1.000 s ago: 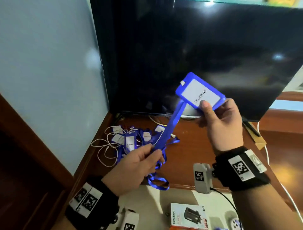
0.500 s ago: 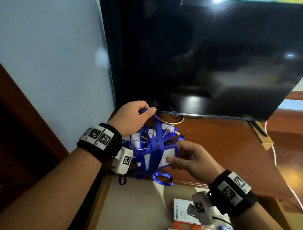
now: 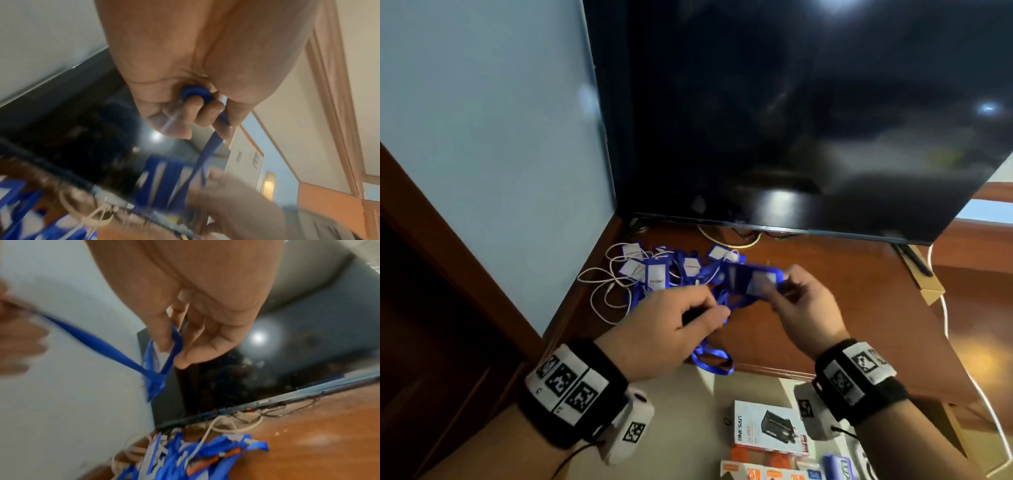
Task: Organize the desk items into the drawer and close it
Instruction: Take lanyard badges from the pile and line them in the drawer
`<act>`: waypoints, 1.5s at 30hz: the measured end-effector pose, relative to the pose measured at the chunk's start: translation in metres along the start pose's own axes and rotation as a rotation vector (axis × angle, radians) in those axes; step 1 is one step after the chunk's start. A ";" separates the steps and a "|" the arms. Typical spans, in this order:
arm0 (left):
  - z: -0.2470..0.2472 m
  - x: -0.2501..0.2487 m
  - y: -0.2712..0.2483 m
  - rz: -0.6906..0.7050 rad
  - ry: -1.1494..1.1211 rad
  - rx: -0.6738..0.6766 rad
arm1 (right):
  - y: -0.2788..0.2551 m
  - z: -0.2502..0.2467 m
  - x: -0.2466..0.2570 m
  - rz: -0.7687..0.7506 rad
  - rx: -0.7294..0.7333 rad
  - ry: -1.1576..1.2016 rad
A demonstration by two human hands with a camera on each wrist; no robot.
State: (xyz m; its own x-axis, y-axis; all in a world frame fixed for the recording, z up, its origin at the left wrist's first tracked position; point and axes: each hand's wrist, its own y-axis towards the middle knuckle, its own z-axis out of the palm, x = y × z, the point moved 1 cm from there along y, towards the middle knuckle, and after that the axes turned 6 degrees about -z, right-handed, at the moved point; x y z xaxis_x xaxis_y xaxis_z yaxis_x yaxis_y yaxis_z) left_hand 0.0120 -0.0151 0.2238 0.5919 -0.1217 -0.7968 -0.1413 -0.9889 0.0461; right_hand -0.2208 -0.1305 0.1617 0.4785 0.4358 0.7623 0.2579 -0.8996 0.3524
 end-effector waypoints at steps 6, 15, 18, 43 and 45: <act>-0.050 -0.004 0.038 0.024 0.165 -0.179 | -0.035 0.029 0.034 -0.016 0.575 0.322; -0.018 0.063 0.033 -0.211 -0.142 -0.052 | -0.031 0.016 0.063 0.064 0.140 0.838; 0.007 0.060 0.013 -0.254 -0.230 -0.067 | -0.031 0.022 0.055 0.138 -0.006 0.843; 0.073 0.106 -0.016 -0.721 -0.634 0.010 | -0.108 0.060 0.010 -0.513 0.489 -0.394; 0.086 0.137 -0.028 -0.757 -0.462 0.071 | -0.124 0.065 -0.012 -0.404 0.690 -0.416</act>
State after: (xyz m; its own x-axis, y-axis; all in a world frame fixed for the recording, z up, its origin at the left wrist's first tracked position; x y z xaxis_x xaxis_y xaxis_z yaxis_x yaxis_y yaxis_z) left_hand 0.0288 0.0034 0.0612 0.1699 0.6243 -0.7625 0.1002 -0.7807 -0.6169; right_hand -0.2041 -0.0219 0.0735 0.4725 0.8108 0.3454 0.8548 -0.5170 0.0443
